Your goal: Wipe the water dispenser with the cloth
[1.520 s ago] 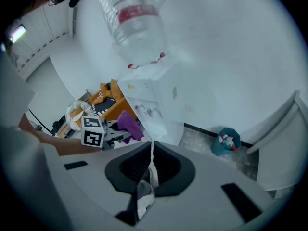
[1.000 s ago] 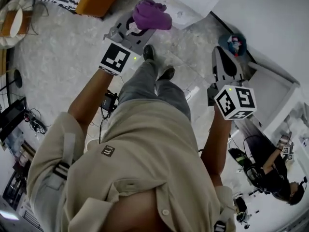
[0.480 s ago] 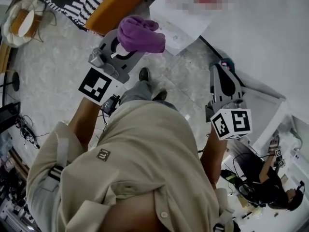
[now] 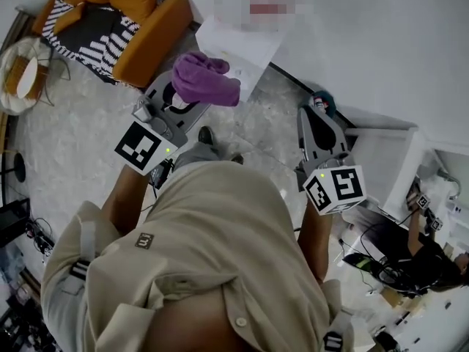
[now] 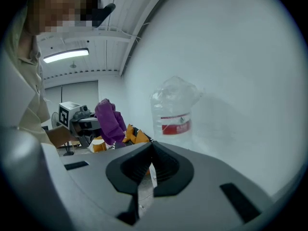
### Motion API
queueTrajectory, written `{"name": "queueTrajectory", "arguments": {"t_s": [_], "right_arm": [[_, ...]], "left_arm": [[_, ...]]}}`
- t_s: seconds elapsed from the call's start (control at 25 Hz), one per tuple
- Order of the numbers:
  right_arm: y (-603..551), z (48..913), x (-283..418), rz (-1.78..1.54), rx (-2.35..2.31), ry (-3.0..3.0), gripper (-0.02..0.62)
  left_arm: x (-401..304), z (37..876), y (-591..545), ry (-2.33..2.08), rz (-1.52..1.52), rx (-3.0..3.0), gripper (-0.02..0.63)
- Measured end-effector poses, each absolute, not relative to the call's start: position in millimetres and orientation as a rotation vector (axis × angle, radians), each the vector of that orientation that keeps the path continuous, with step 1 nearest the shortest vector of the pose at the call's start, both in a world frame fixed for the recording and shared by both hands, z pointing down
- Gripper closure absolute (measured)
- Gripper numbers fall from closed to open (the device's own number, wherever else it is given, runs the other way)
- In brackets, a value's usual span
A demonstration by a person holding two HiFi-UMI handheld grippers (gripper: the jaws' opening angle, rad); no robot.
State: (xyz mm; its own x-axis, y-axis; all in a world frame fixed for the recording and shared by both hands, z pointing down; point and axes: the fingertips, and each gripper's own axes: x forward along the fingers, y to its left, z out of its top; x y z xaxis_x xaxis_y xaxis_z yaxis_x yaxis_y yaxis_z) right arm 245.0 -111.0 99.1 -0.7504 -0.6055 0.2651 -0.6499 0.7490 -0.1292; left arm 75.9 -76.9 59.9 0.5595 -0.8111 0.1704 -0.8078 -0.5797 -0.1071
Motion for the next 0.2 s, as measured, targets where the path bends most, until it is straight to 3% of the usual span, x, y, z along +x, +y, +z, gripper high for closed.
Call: {"name": "queueTrajectory", "arguments": {"t_s": [0.2], "right_arm": [[-106, 106, 264, 0.364, 1.023, -2.728, 0.574]], "left_arm": [[94, 63, -75, 1.401, -0.317, -2.799, 0.511]]}}
